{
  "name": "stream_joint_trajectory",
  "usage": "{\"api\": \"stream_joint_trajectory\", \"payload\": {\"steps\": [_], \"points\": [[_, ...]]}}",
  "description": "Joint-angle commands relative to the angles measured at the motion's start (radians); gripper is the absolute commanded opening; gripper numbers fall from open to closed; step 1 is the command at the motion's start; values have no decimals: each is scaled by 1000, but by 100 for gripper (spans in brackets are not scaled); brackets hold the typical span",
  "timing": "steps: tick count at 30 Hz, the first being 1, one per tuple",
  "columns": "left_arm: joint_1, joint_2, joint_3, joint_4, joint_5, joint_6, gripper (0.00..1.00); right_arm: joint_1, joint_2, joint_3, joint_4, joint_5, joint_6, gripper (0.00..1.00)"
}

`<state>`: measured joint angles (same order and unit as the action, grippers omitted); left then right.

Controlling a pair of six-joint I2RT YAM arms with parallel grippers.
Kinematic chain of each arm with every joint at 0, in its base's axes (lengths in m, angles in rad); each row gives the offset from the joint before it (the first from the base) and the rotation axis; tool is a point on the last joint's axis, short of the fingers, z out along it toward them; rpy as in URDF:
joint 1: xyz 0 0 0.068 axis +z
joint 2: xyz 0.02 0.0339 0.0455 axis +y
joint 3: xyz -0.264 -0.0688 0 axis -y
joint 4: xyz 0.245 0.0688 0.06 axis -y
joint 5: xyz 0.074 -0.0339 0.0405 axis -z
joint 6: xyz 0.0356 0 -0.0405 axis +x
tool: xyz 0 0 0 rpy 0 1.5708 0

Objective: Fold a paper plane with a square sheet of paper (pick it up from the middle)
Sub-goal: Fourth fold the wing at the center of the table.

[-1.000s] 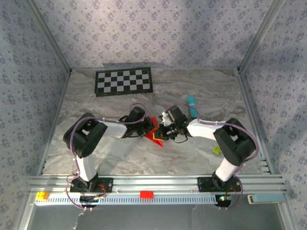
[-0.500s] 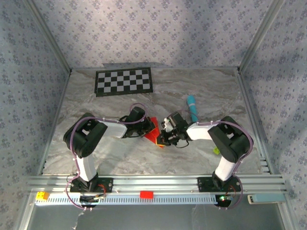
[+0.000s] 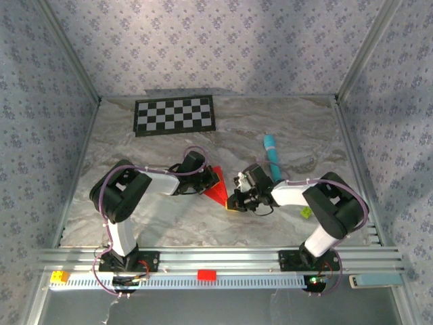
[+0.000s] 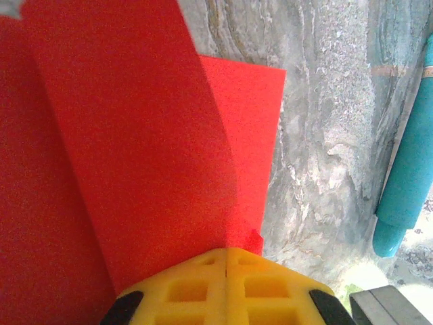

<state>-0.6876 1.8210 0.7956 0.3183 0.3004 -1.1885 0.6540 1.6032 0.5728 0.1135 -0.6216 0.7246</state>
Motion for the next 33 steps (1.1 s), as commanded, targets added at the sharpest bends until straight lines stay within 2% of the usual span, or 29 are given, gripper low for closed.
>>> {"api": "stream_joint_trajectory", "payload": {"steps": [1,5,10,12,15,22,28,33], "points": [[4,20,-27,-55,-31,-6,0,-6,-17,-58,-88,3,-15,2],[3,17,-31,-47,-30,-14,0,-19,-70,-52,-89,-31,-3,2],[1,11,-36,-46,-35,-16,0,-17,-166,59,-122,-75,-20,2],[0,12,-34,-45,-35,-16,0,-10,-138,125,-179,-60,-51,2],[0,17,-33,-42,-35,-16,0,-8,-46,214,-254,30,-68,1],[-1,17,-34,-38,-34,-15,0,0,113,298,-170,58,-8,1],[-1,17,-27,-41,-31,-10,0,-10,163,318,-162,66,-2,1],[-1,12,-23,-42,-30,-4,0,-27,185,251,-165,90,16,0]]}}
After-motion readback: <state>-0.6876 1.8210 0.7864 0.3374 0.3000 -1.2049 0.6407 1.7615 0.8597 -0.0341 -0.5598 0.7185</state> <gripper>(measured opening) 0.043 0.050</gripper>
